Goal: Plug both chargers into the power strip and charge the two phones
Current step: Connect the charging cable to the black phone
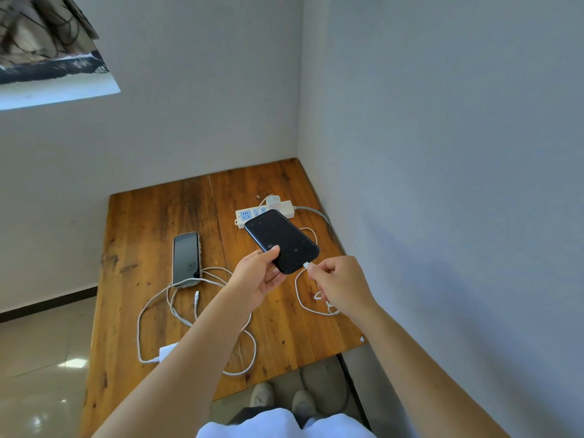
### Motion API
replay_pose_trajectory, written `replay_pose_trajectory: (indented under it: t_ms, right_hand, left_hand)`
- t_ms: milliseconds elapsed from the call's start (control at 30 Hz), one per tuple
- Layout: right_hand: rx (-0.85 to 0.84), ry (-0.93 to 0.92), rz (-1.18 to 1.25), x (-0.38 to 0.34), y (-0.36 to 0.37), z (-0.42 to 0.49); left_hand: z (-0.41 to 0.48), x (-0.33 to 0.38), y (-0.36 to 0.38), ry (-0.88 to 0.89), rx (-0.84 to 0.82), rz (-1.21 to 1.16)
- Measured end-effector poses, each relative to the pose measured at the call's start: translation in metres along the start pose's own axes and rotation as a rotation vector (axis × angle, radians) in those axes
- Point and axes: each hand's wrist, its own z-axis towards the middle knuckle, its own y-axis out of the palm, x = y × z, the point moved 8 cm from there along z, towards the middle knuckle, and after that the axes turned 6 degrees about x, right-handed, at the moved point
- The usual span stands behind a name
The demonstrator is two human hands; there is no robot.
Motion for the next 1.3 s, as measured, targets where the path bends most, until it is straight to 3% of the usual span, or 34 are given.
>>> replay_pose_trajectory:
  t_ms: [467, 667, 1033, 1300]
  right_hand:
    - [0.041, -0.026, 0.014, -0.003, 0.006, 0.013]
    - [-0.062, -0.004, 0.072, 0.006, 0.008, 0.015]
    - [-0.234, 0.023, -0.016, 0.02, 0.019, 0.019]
    - [-0.249, 0.041, -0.045, 0.025, 0.021, 0.022]
  left_hand:
    - [0.012, 0.007, 0.003, -0.009, 0.03, 0.035]
    - [0.015, 0.013, 0.006, 0.047, -0.018, 0.037]
    - [0.023, 0.006, 0.002, -0.008, -0.097, -0.005]
    - [0.025, 0.006, 0.003, -0.01, -0.123, -0.008]
